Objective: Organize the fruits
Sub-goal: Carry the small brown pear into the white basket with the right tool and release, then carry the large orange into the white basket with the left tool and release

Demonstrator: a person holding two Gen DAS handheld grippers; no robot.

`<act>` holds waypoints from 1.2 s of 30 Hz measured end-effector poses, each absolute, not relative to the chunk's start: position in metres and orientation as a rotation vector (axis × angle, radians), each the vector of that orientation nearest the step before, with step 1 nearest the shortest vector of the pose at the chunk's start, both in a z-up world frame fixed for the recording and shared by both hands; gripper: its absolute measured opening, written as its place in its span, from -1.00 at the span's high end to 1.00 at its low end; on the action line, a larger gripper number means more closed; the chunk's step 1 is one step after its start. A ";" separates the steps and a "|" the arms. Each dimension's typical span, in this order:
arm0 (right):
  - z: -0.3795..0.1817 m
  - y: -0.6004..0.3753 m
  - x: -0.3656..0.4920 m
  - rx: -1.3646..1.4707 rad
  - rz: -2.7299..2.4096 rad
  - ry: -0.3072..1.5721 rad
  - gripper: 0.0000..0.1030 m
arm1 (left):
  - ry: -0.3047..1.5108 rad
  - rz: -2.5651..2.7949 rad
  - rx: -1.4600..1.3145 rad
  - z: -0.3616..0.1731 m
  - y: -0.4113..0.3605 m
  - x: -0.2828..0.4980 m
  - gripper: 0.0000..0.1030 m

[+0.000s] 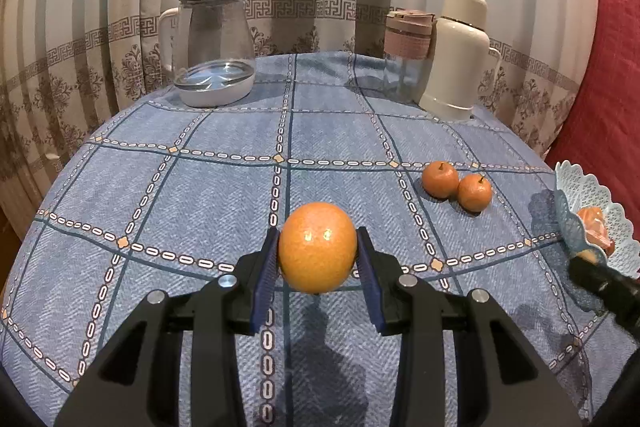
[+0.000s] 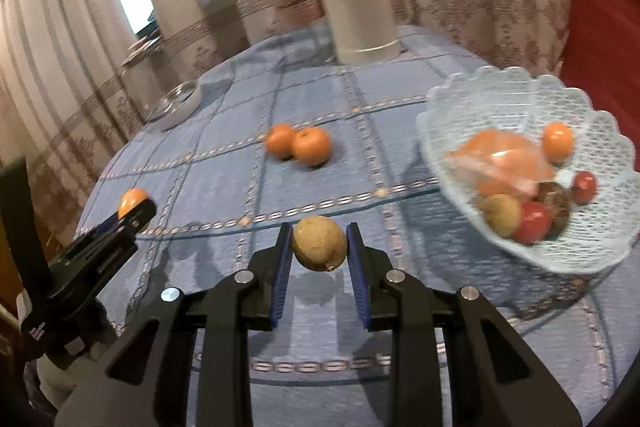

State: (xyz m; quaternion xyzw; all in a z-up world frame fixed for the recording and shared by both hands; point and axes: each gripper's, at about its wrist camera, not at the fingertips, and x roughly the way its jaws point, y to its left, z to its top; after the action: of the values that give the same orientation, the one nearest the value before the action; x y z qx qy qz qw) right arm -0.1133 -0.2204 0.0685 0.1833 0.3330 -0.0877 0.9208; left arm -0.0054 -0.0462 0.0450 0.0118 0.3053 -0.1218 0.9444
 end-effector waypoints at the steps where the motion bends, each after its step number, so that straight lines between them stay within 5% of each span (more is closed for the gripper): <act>1: 0.070 -0.228 -0.118 0.381 -0.203 0.675 0.46 | 0.623 -0.248 0.023 0.045 -0.046 -0.005 0.26; 28: 0.068 -0.338 -0.177 0.432 -0.536 0.635 0.45 | 0.627 -0.253 0.038 0.040 -0.050 -0.006 0.26; 36: 0.072 -0.343 -0.185 0.433 -0.564 0.606 0.10 | 0.629 -0.257 0.030 0.040 -0.050 -0.005 0.26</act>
State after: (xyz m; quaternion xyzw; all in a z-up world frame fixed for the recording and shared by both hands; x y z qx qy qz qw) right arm -0.1855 -0.3432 0.0721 0.2085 0.2920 -0.2717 0.8930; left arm -0.0052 -0.0502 0.0400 0.0149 0.3087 -0.1261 0.9427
